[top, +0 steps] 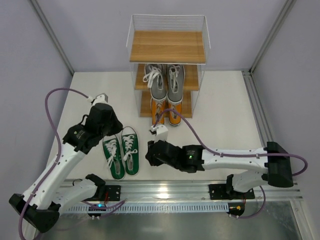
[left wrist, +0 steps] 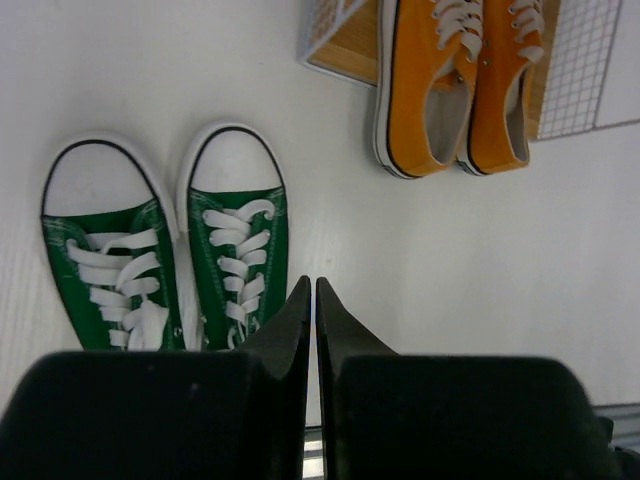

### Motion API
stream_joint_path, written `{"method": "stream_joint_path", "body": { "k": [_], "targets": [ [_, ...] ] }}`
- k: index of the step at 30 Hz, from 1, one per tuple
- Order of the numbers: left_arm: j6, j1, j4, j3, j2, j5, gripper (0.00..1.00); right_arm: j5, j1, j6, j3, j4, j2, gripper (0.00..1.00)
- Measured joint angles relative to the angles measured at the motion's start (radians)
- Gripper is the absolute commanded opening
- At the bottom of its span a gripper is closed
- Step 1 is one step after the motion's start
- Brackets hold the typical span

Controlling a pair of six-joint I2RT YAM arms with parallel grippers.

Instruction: Place and organize the shoes onto the shoe shelf

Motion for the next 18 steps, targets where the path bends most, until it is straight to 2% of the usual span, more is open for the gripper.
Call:
{"method": "stream_joint_path", "body": {
  "k": [1, 5, 8, 18],
  "targets": [
    [-0.008, 0.006, -0.019, 0.0, -0.016, -0.029, 0.0, -0.008, 0.014, 0.009, 0.006, 0.02, 0.033, 0.5],
    [-0.053, 0.021, -0.105, 0.0, -0.086, -0.148, 0.0, -0.038, 0.043, 0.018, 0.069, 0.1, 0.196, 0.75],
    [-0.08, 0.024, -0.157, 0.0, -0.16, -0.216, 0.0, -0.06, 0.048, 0.008, 0.136, 0.143, 0.301, 0.8],
    [-0.101, 0.024, -0.291, 0.05, -0.267, -0.309, 0.0, -0.12, 0.048, -0.036, 0.369, 0.202, 0.541, 0.81]
  ]
}}
